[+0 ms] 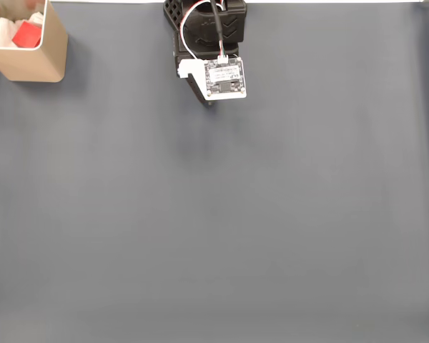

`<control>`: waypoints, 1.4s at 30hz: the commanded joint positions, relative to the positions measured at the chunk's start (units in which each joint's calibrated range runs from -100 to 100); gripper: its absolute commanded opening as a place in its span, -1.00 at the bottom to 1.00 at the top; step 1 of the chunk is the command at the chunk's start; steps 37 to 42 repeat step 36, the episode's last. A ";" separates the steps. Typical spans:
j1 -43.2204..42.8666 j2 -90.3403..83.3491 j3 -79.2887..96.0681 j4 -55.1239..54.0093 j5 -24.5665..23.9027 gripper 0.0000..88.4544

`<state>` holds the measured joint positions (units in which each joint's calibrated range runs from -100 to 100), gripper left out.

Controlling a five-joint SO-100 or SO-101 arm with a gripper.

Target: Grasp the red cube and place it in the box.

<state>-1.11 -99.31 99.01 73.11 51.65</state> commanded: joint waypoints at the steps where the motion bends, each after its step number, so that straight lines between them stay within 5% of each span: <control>1: -0.66 -0.69 0.81 1.64 0.10 -1.00; 42: -0.59 -0.69 0.81 2.79 -2.69 -1.00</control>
